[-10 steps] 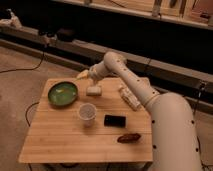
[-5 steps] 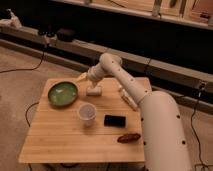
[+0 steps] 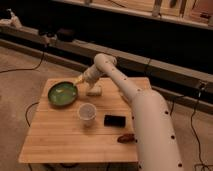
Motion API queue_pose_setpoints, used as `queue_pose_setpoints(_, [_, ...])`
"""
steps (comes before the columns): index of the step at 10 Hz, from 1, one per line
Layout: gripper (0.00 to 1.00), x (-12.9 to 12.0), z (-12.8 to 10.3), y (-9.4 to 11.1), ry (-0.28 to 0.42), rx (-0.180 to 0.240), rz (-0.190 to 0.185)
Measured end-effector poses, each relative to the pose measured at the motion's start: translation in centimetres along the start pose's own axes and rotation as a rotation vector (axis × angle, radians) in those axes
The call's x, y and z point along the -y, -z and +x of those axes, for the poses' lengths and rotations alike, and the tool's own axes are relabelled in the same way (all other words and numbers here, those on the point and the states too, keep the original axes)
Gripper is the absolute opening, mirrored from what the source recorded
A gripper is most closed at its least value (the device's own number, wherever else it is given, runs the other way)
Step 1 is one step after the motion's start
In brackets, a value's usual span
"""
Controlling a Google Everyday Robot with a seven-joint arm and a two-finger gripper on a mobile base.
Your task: Pick up the ceramic bowl
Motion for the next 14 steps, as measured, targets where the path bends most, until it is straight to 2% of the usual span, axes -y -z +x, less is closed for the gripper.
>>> queue_pose_setpoints(7, [0.65, 0.3, 0.7, -2.2, 0.036, 0.046, -0.031])
queue_pose_setpoints(9, [0.65, 0.4, 1.2, -2.7, 0.052, 0.041, -0.040])
queue_pose_setpoints(11, [0.65, 0.7, 2.7, -3.1, 0.090, -0.023, -0.050])
queue_pose_setpoints(13, [0.65, 1.1, 4.2, -2.9, 0.143, -0.114, -0.045])
queue_pose_setpoints(14, [0.65, 1.3, 4.4, -2.8, 0.156, -0.133, -0.038])
